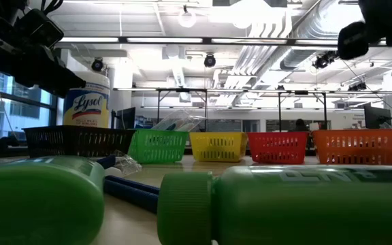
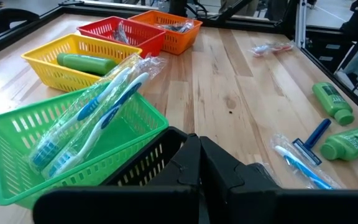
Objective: Pick & Place Travel size toiletries
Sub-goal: Put the blue toothbrush into the green bin
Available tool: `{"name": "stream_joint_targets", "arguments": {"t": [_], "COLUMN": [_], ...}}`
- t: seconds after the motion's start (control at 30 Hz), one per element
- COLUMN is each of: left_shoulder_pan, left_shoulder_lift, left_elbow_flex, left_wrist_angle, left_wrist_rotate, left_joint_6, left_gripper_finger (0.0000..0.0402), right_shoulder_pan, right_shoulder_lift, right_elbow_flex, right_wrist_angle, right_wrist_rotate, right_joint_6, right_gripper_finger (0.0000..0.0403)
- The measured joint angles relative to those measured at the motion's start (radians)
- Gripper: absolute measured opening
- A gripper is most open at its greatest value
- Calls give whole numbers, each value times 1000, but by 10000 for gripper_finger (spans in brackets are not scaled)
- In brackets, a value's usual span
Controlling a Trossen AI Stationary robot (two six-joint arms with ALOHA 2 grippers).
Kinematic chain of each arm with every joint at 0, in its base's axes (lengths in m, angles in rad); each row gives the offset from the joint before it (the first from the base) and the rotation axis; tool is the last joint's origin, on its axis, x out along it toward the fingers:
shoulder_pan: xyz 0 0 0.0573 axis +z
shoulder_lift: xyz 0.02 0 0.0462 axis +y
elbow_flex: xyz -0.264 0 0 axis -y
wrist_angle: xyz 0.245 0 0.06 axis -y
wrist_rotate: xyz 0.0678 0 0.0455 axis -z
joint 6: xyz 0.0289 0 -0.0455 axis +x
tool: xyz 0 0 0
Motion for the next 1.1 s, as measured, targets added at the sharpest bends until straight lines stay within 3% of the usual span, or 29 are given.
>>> {"name": "stream_joint_targets", "arguments": {"t": [0.23, 0.4, 0.67, 0.83, 0.97, 1.1], "left_shoulder_pan": [0, -36, -311, -432, -473, -486], "left_shoulder_lift": [5, 84, 479, 739, 897, 1031], "left_elbow_flex": [8, 102, 338, 509, 640, 751], "left_wrist_angle": [-9, -60, -169, -251, -319, -388], "left_wrist_rotate": [7, 2, -137, -218, -216, -164], "left_joint_6": [-29, -81, -223, -393, -463, -541], "left_gripper_finger": [0, 0, 0, 4, 31, 87], "right_shoulder_pan": [0, 0, 0, 0, 0, 0], "right_shoulder_lift": [4, 4, 4, 4, 4, 4], "right_elbow_flex": [-54, -54, -55, -55, -56, -56], "right_wrist_angle": [37, 36, 3, -14, -29, -52], "right_wrist_rotate": [15, 26, 26, 23, 21, 19], "right_joint_6": [-14, -10, -3, 1, 35, 46], "right_gripper_finger": [6, 6, 6, 6, 6, 7]}}
